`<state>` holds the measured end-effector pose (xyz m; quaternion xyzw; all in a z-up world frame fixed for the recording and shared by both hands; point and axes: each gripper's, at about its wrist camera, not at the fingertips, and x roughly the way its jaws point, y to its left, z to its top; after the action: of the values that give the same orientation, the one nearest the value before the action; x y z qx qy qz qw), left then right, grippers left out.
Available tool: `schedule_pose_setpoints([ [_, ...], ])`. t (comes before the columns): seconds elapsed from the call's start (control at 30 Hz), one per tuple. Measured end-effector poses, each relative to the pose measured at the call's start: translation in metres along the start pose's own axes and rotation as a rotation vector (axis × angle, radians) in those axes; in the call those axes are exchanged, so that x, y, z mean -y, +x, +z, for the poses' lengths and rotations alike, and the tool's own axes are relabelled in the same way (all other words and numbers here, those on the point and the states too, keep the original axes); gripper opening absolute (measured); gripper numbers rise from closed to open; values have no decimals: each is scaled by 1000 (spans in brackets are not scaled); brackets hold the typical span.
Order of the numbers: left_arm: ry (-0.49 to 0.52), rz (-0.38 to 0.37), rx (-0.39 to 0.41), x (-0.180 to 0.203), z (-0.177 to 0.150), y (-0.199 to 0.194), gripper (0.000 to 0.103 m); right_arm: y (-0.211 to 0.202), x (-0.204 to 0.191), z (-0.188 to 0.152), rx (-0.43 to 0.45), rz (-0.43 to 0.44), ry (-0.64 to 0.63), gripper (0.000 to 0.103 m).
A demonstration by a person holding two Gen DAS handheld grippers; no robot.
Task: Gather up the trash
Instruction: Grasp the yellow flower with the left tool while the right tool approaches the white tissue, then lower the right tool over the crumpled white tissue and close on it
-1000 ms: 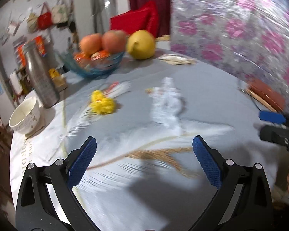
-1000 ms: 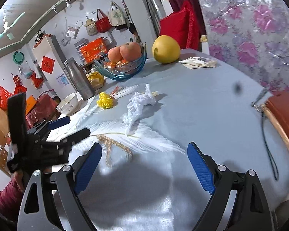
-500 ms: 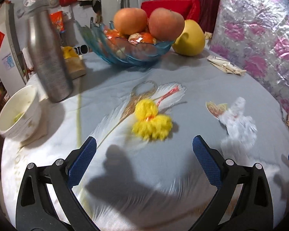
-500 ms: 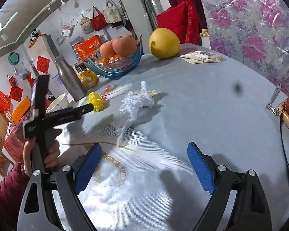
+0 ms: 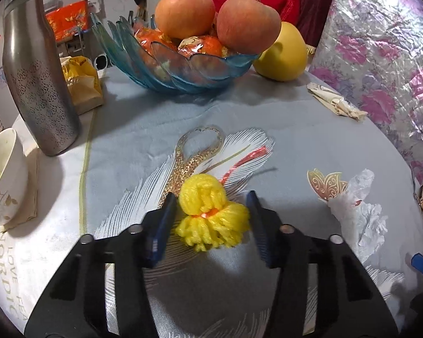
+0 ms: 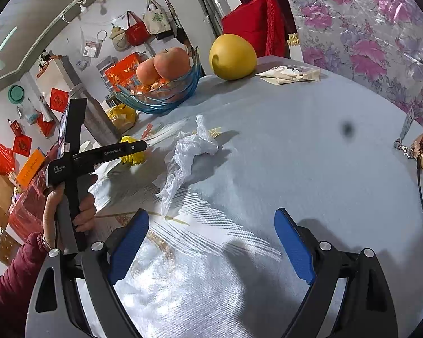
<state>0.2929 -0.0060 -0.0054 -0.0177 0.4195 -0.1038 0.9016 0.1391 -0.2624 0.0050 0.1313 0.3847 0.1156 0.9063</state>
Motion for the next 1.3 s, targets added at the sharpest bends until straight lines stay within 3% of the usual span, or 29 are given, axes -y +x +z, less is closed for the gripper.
schedule_pose_setpoints([
  [0.23, 3, -44, 48, 3, -6, -13, 42, 2, -1, 0, -10, -30, -4, 89],
  [0.6, 33, -13, 57, 12, -26, -33, 42, 20, -20, 9, -47, -30, -48, 89],
  [0.97, 77, 47, 68, 5, -73, -75, 42, 35, -50, 51, -24, -20, -106, 89],
  [1.3, 72, 61, 68, 2, -74, -76, 42, 77, -65, 79, -4, -51, -127, 89],
])
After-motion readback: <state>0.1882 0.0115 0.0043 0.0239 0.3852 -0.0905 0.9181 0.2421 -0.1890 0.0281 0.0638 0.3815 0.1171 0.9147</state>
